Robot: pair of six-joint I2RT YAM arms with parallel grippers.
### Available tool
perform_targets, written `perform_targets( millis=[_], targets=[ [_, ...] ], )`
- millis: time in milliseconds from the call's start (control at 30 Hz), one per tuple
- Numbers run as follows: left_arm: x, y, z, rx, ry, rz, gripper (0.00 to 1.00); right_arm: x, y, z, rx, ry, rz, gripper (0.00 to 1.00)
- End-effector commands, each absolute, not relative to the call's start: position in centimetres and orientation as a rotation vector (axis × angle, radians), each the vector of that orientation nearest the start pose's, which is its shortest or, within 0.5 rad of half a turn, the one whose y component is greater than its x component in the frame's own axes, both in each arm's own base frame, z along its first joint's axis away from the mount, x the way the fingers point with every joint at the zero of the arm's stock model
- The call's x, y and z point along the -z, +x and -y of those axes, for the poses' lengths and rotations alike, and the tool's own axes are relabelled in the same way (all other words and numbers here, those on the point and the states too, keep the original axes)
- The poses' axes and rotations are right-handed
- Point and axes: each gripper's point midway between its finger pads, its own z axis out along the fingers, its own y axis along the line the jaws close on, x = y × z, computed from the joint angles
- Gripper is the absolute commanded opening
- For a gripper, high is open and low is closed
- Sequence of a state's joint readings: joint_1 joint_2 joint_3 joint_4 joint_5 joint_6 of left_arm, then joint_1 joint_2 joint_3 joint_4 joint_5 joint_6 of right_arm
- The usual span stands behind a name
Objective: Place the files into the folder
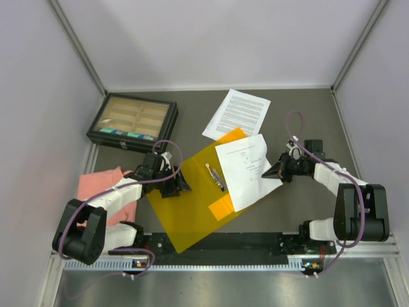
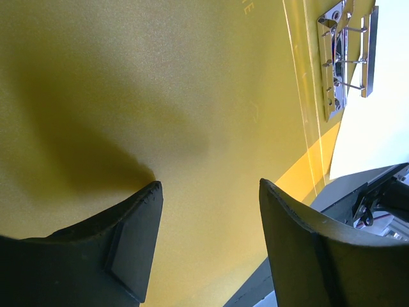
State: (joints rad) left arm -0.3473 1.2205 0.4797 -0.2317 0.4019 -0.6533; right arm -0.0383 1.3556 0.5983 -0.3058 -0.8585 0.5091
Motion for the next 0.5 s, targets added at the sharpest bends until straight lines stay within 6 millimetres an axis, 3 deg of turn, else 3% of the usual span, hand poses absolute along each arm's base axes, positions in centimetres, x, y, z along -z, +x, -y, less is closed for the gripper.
perform_targets(
  millis=[0, 200, 467],
  targets=[
    [-3.3, 20.7, 17.0, 0.848, -0.237, -2.662, 0.67, -8.9, 24.6, -13.0, -1.316, 0.387, -2.486, 0.00],
    [-3.2, 20.6, 17.0, 0.848, -0.233, -2.662, 0.67, -11.3, 25.3, -11.6, -1.224, 0.377, -2.435, 0.00],
    [-3.3, 20.7, 17.0, 0.855, -0.231, -2.655, 0.67, -11.4, 24.7, -12.5, -1.339, 0.378, -2.410, 0.00]
  ],
)
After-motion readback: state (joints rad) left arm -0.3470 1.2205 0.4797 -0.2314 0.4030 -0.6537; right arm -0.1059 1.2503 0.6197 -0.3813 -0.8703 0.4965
